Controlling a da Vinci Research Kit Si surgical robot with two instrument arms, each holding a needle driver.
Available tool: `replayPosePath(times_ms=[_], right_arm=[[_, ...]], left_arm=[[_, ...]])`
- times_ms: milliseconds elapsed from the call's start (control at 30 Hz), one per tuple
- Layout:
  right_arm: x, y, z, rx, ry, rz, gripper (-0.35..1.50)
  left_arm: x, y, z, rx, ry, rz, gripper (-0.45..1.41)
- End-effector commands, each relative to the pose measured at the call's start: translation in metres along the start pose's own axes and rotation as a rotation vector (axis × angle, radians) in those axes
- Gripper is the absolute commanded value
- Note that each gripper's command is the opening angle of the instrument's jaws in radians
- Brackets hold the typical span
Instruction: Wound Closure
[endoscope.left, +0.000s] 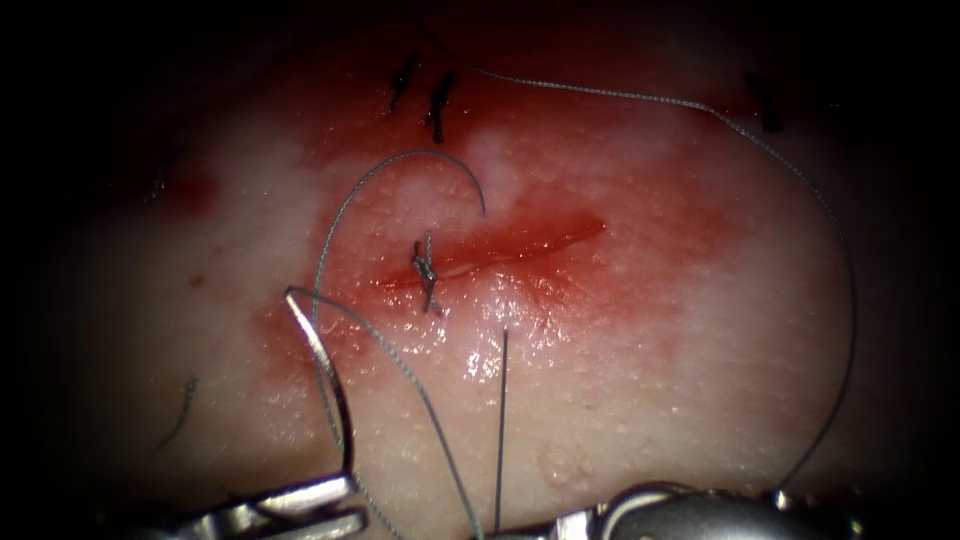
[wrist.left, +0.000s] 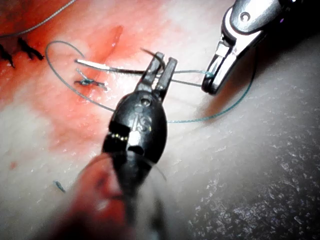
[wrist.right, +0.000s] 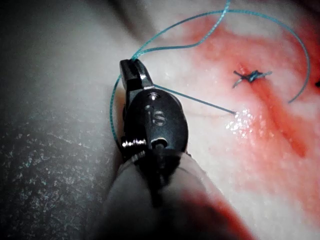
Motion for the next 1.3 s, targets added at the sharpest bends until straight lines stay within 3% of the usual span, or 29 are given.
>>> replayPosePath(times_ms=[33,100,133,200,233,300,567,800,1033,1300], right_arm=[[0.0011,-0.0014,0.0011,0.006,0.021,0.006,-0.35],[0.0024,-0.0013,0.0009,-0.001,0.052,-0.021,-0.35],[0.0029,-0.0009,0.0008,-0.018,0.070,-0.036,-0.21],[0.0037,0.0003,0.0001,-0.090,0.093,-0.082,0.47],[0.0040,0.0009,-0.0002,-0.112,0.094,-0.096,0.69],[0.0044,0.0024,-0.0011,-0.148,0.096,-0.116,0.96],[0.0035,0.0067,-0.0041,-0.216,0.097,-0.160,0.99],[-0.0002,0.0094,-0.0049,-0.262,0.043,-0.158,0.96],[-0.0048,0.0129,-0.0019,-0.278,0.003,-0.112,0.98],[-0.0073,0.0160,0.0028,-0.291,-0.058,-0.108,0.98]], left_arm=[[-0.0005,0.0000,0.0007,-0.001,-0.001,-0.004,-0.45],[-0.0002,-0.0004,0.0006,-0.007,0.002,-0.009,-0.45],[0.0000,-0.0006,0.0005,-0.006,0.004,-0.012,-0.45],[0.0006,-0.0012,0.0002,0.009,0.026,-0.023,-0.45],[0.0009,-0.0015,0.0000,0.015,0.038,-0.027,-0.45],[0.0015,-0.0022,-0.0006,0.027,0.048,-0.020,-0.45],[0.0021,-0.0039,-0.0042,0.122,0.022,0.007,-0.45],[0.0012,-0.0040,-0.0074,0.178,-0.015,0.017,-0.45],[0.0011,-0.0038,-0.0070,0.181,-0.006,0.024,-0.45],[0.0006,-0.0045,-0.0061,0.184,-0.006,0.023,-0.45]])
